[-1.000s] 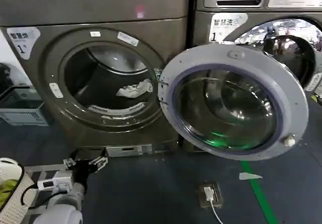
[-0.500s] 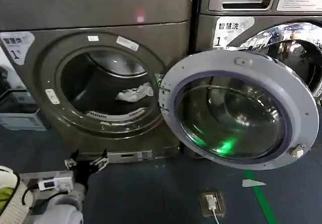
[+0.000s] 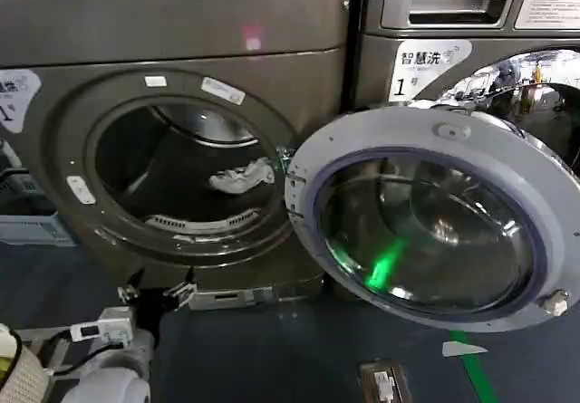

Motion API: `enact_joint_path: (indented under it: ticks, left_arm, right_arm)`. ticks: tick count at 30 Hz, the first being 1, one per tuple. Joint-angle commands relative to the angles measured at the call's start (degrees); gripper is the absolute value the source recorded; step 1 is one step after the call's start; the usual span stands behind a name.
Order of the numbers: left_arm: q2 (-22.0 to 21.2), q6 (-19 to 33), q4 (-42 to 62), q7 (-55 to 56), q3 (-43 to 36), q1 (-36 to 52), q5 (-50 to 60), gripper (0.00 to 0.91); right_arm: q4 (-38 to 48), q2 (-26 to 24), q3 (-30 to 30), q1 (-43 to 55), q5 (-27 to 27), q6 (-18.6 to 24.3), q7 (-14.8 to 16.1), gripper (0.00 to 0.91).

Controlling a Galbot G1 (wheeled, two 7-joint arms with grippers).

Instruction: Grasp the clothes from the dryer.

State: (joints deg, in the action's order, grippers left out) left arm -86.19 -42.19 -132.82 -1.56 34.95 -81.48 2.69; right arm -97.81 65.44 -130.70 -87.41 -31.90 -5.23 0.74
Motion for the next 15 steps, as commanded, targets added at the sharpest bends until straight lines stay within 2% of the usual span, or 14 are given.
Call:
enact_joint_path:
  ticks: [1,15]
  left_arm:
    - [-0.07,-2.81,0.06,0.01,-0.02,0.03,0.01,0.907]
    - [-0.45,-2.81,1.5,0.07,-0.04,0.08,0.81,0.907]
  right_arm:
    - [-0.04,0.08,-0.11,-0.05,-0.05,0.01,0.02,0.907]
    - [-0.22,0.43,-0.19,0.12,-0.03,-0.06,0.02,0.907]
